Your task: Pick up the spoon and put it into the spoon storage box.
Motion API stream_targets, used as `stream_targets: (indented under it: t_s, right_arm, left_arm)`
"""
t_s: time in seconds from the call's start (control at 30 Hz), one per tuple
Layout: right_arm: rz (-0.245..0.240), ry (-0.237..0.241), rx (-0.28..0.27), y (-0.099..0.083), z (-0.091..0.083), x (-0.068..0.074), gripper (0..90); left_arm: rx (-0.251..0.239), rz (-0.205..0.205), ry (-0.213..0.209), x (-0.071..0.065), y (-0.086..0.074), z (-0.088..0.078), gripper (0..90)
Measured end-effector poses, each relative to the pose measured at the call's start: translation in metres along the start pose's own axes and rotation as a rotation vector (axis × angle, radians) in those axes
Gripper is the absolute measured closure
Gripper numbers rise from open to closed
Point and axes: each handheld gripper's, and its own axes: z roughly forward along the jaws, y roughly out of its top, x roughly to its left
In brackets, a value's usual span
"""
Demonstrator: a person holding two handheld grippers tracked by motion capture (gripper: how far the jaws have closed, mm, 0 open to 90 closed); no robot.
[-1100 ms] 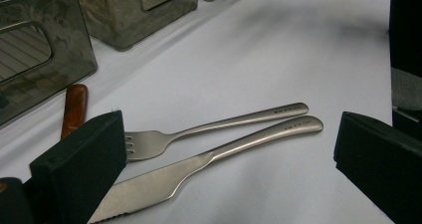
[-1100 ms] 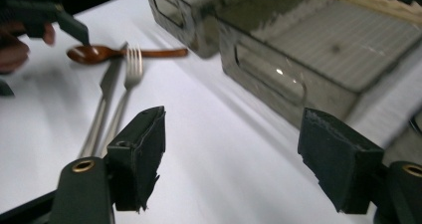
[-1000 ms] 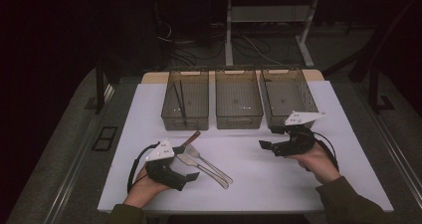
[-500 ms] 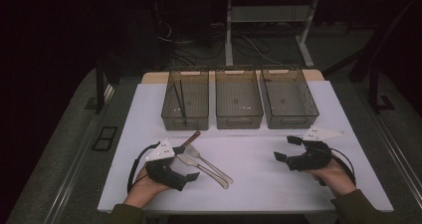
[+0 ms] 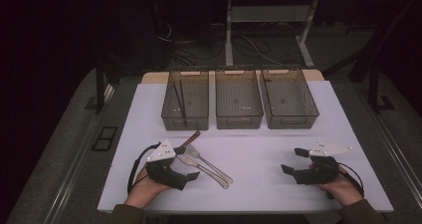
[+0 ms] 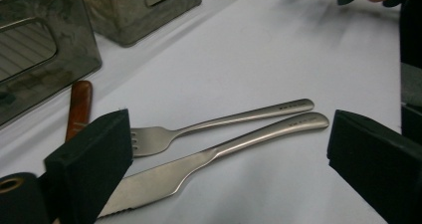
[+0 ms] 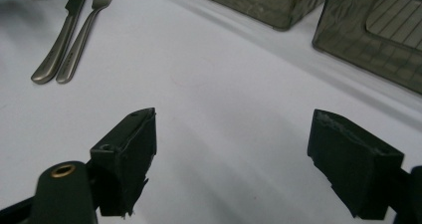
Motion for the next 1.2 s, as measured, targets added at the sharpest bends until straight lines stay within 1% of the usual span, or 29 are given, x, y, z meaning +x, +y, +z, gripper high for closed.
stream_targets:
  t_s: [0.03, 0.1, 0.13, 0.23, 0.3, 0.47, 0.5, 0.63, 0.77, 0.83, 0.97, 1.1, 1.2]
  right_arm:
    - [0.003, 0.000, 0.002, -0.001, -0.001, 0.000, 19.6]
    - [-0.002, -0.001, 0.000, -0.001, -0.001, 0.000, 19.6]
    - [-0.003, -0.001, -0.002, -0.001, -0.001, 0.000, 19.6]
    - [-0.003, -0.001, -0.004, -0.001, -0.001, 0.002, 19.6]
    - [-0.005, 0.002, 0.001, -0.001, 0.000, 0.002, 19.6]
    - [-0.011, 0.005, 0.002, 0.000, 0.001, 0.003, 19.6]
    - [-0.011, 0.006, 0.002, 0.000, 0.001, 0.003, 19.6]
    - [-0.012, 0.006, 0.003, 0.000, 0.001, 0.003, 19.6]
    - [-0.011, 0.006, 0.004, 0.000, 0.001, 0.003, 19.6]
    - [-0.011, 0.007, 0.006, 0.000, 0.001, 0.004, 19.6]
    - [-0.014, 0.007, 0.008, 0.000, 0.001, 0.004, 19.6]
    - [-0.019, 0.007, 0.009, -0.001, 0.002, 0.004, 19.6]
    - [-0.017, 0.008, 0.008, 0.000, 0.002, 0.004, 19.5]
  left_arm:
    - [-0.001, -0.004, 0.004, 0.000, 0.000, 0.000, 8.0]
    - [-0.002, -0.012, 0.007, -0.001, 0.000, -0.001, 15.2]
    - [0.001, -0.012, 0.005, -0.001, 0.000, -0.001, 16.5]
    - [-0.001, -0.005, 0.001, -0.003, 0.002, -0.003, 25.1]
    - [-0.008, -0.009, -0.002, -0.003, 0.003, -0.003, 30.5]
    - [-0.001, -0.019, -0.028, -0.004, 0.004, -0.002, 46.7]
    - [0.006, -0.013, -0.034, -0.004, 0.004, -0.001, 49.4]
    - [0.012, -0.013, -0.059, -0.007, 0.006, 0.002, 60.7]
    - [0.032, 0.006, -0.075, -0.010, 0.008, 0.007, 69.1]
    - [0.051, 0.010, -0.048, -0.011, 0.010, 0.009, 72.8]
    - [0.050, 0.001, 0.000, -0.005, 0.012, 0.009, 79.5]
    - [0.061, -0.016, 0.052, 0.006, 0.013, 0.007, 80.5]
    - [0.064, -0.033, 0.077, 0.015, 0.013, 0.004, 79.6]
